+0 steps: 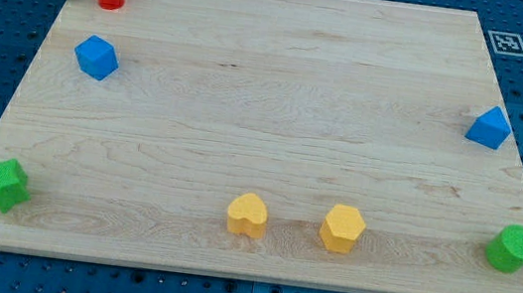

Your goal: Put the red circle at the top center of the board

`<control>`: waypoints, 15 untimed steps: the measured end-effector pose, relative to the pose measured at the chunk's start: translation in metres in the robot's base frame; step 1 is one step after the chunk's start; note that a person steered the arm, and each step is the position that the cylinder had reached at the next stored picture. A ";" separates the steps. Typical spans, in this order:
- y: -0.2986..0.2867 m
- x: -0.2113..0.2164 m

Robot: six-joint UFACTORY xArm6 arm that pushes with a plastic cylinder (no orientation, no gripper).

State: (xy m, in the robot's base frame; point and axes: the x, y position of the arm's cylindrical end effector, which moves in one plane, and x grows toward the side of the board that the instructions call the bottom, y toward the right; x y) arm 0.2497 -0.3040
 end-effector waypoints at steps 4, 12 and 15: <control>0.061 -0.002; 0.271 0.088; 0.289 0.103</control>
State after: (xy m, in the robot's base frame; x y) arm 0.3526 -0.0155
